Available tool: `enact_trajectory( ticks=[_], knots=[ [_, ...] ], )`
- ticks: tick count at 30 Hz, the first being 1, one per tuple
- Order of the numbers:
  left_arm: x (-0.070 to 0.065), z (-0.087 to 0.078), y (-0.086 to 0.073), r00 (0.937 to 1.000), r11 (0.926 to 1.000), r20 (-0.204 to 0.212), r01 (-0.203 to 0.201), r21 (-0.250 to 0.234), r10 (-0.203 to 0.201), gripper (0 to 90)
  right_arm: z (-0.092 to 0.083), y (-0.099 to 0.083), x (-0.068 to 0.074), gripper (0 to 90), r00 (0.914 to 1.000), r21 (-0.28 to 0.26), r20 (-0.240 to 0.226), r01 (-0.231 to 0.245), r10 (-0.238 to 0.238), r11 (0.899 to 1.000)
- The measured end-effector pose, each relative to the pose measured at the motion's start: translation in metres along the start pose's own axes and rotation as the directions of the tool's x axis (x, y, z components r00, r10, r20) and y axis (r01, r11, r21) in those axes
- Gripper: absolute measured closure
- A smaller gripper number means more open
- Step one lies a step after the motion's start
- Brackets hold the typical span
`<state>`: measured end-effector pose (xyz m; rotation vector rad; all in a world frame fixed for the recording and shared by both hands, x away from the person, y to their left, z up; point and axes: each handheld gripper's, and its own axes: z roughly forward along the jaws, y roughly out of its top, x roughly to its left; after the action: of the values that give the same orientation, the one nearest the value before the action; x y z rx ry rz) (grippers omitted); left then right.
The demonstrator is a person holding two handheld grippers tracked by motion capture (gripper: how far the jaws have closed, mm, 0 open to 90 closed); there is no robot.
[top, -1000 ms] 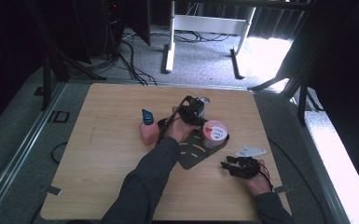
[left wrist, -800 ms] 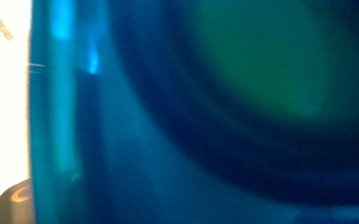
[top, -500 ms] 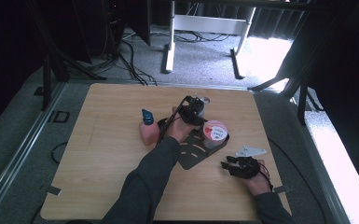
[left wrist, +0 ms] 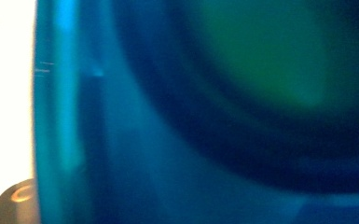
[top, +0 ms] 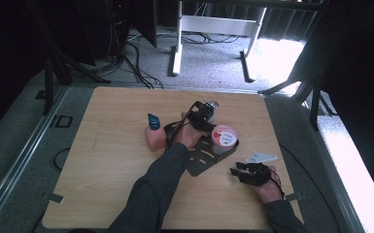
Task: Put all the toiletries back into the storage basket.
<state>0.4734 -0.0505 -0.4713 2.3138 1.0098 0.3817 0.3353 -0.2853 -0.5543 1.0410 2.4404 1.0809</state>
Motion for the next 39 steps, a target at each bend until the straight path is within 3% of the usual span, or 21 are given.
enact_trajectory(
  ticks=[23, 35, 39],
  knots=[
    [0.0031, 0.0046, 0.0023, 0.9996, 0.9999, 0.029, -0.002, 0.013, 0.002, 54.1, 0.0001, 0.0, 0.0001, 59.1, 1.0, 0.0, 0.001, 0.001, -0.001, 1.0],
    [-0.0013, 0.0013, 0.0051, 0.9996, 0.9979, 0.02, -0.02, 0.062, 0.019, 54.8, 0.0002, 0.0, 0.0, 59.1, 1.0, -0.001, 0.001, 0.0, 0.0, 1.0],
    [0.0003, 0.0019, 0.0048, 0.9995, 0.9983, 0.029, -0.013, 0.056, 0.011, 54.6, 0.0002, 0.0, 0.0001, 59.1, 1.0, -0.001, 0.002, 0.0, 0.0, 1.0]
  ],
)
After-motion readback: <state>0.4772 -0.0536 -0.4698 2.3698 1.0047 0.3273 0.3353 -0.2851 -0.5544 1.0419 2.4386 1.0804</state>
